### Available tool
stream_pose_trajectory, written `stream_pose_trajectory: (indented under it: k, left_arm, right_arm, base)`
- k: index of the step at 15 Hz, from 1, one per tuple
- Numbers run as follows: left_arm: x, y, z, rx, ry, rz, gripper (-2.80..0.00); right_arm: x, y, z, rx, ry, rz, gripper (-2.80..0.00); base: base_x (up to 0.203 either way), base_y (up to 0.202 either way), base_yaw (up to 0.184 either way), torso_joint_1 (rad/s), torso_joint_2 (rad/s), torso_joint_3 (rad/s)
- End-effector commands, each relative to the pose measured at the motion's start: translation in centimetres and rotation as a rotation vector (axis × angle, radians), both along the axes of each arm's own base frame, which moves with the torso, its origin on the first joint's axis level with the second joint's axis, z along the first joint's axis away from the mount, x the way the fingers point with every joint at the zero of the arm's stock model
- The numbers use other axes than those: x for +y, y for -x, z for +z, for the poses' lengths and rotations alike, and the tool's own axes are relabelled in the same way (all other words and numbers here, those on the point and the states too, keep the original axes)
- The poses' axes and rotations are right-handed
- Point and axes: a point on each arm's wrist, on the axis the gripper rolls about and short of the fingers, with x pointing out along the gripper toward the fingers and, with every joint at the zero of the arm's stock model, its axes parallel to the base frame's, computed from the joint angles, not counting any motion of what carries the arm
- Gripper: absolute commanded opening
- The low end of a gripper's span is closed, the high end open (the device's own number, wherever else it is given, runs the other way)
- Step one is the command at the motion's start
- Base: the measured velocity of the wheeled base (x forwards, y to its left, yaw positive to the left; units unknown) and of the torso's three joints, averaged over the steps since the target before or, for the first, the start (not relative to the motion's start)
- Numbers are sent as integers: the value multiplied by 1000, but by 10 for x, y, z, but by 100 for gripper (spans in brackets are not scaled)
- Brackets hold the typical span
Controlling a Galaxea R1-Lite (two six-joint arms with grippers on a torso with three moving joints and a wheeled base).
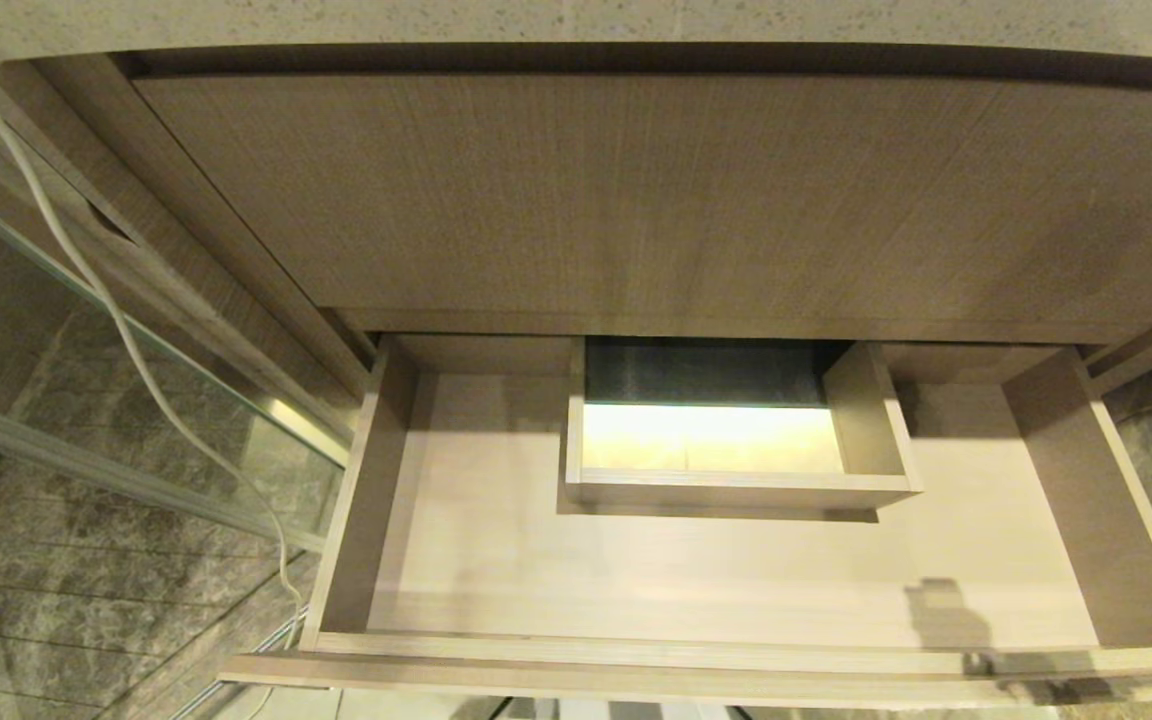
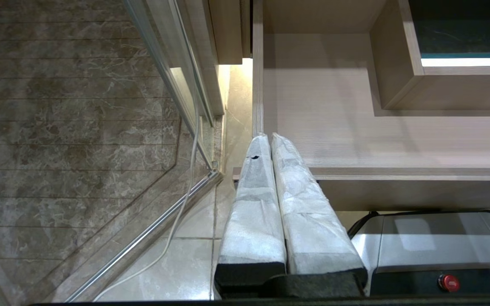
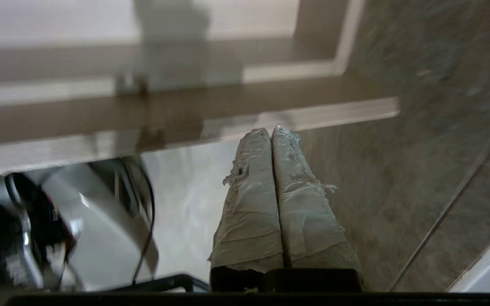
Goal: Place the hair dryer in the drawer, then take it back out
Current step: Close the drawer
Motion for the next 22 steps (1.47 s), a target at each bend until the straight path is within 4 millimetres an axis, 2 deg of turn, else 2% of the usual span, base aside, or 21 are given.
stream_pose_trajectory:
  k: [1,2,4,9,11,13,17,22]
  left_arm:
    - [0,0,0,1,0,0,-280]
    - [0,0,0,1,0,0,-280]
    - [0,0,0,1,0,0,-280]
    - [0,0,0,1,0,0,-280]
    - [0,0,0,1,0,0,-280]
    - [0,0,0,1,0,0,-280]
    - [0,0,0,1,0,0,-280]
    - [0,0,0,1,0,0,-280]
  right_arm:
    - [-18,-39,-50,279,-70,0,-280]
    - [-23,-45,-67,374,-87,18,-280]
    - [-33,-43,-96,548,-105,97,-280]
    - [-50,-25,-123,774,-137,172,-280]
    - [-52,-26,-124,779,-141,168,-280]
    - [-60,-38,-132,782,-155,160,-280]
    - [-74,-58,-134,613,-97,142,-280]
    - [-75,-59,-129,563,-81,135,-280]
  base:
    - [0,0,0,46,17,46]
    - [0,0,0,32,12,38]
    - [0,0,0,17,7,37]
    - [0,0,0,3,1,6]
    - [0,0,0,0,0,0]
    - [0,0,0,0,0,0]
    - [0,0,0,0,0,0]
    - [0,0,0,0,0,0]
